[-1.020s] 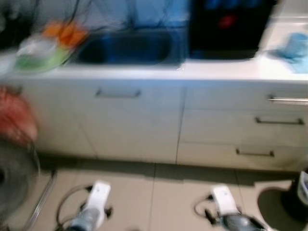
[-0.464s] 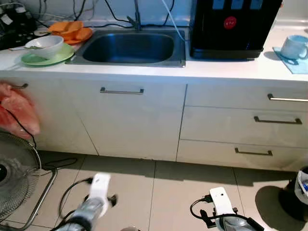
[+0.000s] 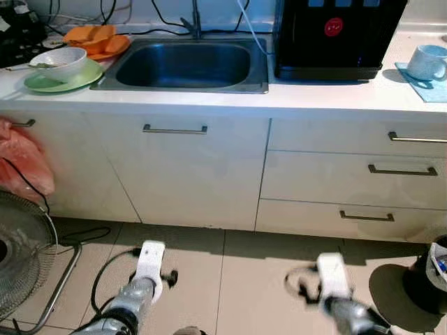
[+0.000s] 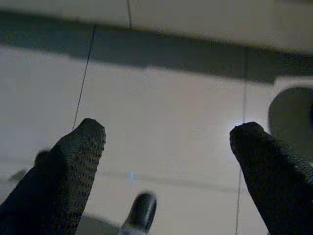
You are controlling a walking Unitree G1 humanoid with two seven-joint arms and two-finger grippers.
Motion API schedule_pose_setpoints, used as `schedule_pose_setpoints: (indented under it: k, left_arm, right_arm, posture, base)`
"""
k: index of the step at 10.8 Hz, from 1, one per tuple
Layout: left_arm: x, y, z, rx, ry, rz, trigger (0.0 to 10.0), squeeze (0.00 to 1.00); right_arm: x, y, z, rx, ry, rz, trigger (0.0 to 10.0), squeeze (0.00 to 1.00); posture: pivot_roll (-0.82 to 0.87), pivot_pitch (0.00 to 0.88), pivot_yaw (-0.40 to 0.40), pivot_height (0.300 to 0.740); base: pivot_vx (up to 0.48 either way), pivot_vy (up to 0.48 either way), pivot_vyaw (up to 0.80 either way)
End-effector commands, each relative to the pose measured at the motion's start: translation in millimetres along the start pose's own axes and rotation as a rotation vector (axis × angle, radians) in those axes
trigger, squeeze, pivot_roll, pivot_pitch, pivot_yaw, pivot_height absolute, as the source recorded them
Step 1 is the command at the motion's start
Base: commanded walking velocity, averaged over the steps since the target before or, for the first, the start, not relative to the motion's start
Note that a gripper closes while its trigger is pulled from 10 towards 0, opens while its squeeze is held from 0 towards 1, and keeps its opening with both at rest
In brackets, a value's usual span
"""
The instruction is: Kitchen organization
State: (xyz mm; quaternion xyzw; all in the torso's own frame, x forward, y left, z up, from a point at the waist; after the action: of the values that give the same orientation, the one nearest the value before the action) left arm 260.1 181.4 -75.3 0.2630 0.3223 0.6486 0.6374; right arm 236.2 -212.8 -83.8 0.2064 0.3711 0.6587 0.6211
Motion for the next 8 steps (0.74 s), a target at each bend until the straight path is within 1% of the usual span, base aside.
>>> schedule_pose_setpoints:
  k: [1, 2, 3, 4, 5, 6, 7, 8]
  left_arm:
    - [0.7, -0.5, 15.8, -0.053, -0.027, -0.015, 10.0, 0.0]
    - [-3.5, -0.3, 26.3, -0.108, -0.05, -0.043, 10.0, 0.0]
    - [-4.3, 0.4, 36.9, -0.165, 0.006, -0.051, 10.0, 0.0]
    - [5.0, 1.1, 44.3, -0.197, 0.02, 0.041, 10.0, 0.0]
    - [4.3, 2.6, 51.7, -0.236, 0.035, 0.002, 10.0, 0.0]
    - [0.0, 6.6, 65.7, -0.313, 0.052, -0.082, 10.0, 0.0]
    - [-1.6, 10.2, 79.1, -0.367, 0.046, -0.088, 10.0, 0.0]
    - [-4.6, 11.7, 82.9, -0.384, 0.03, -0.099, 10.0, 0.0]
  right_arm:
    - [-0.9, -0.7, 7.4, -0.032, -0.024, 0.009, 10.0, 0.0]
    - [-0.1, -0.5, 16.1, -0.088, -0.13, 0.072, 10.0, 0.0]
    - [-4.3, -1.2, 25.4, -0.132, -0.264, 0.05, 10.0, 0.0]
    - [-0.9, -1.5, 35.3, -0.171, -0.14, 0.028, 10.0, 0.0]
    - [2.2, -1.0, 44.8, -0.224, -0.15, 0.019, 10.0, 0.0]
    - [-0.7, 1.1, 58.2, -0.298, -0.171, 0.003, 10.0, 0.0]
    - [-12.7, 7.0, 71.8, -0.384, -0.082, -0.047, 10.0, 0.0]
    - [-18.3, 8.5, 75.2, -0.39, -0.099, -0.051, 10.0, 0.0]
  posture:
    - [0.1, 0.0, 0.067, 0.74]
    - [0.1, 0.0, 0.065, 0.74]
    - [0.09, 0.0, 0.067, 0.74]
    - [0.09, 0.0, 0.067, 0.74]
    - [0.09, 0.0, 0.063, 0.74]
    - [0.1, 0.0, 0.063, 0.74]
    - [0.1, 0.0, 0.059, 0.74]
    - [0.1, 0.0, 0.057, 0.74]
  base:
    - [0.0, 0.0, 0.0]
    - [0.0, 0.0, 0.0]
    - [0.0, 0.0, 0.0]
    - [0.0, 0.0, 0.0]
    - [0.0, 0.0, 0.0]
    - [0.0, 0.0, 0.0]
    - [0.0, 0.0, 0.0]
    - [0.0, 0.0, 0.0]
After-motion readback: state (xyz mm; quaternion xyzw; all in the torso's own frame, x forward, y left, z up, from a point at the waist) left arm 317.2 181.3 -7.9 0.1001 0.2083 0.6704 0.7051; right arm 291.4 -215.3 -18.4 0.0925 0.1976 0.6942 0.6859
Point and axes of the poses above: a point about 5 cm out from each wrist's last joint towards the gripper, its own y axis pointing back from the gripper into the wrist, its own z axis along the axis of the wrist's last joint, x = y × z, the point moved 3 cm from there along -y, pointing out of the wrist towards the gripper, and after that the axes turned 10 degrees about y, right-handed, at the moved point
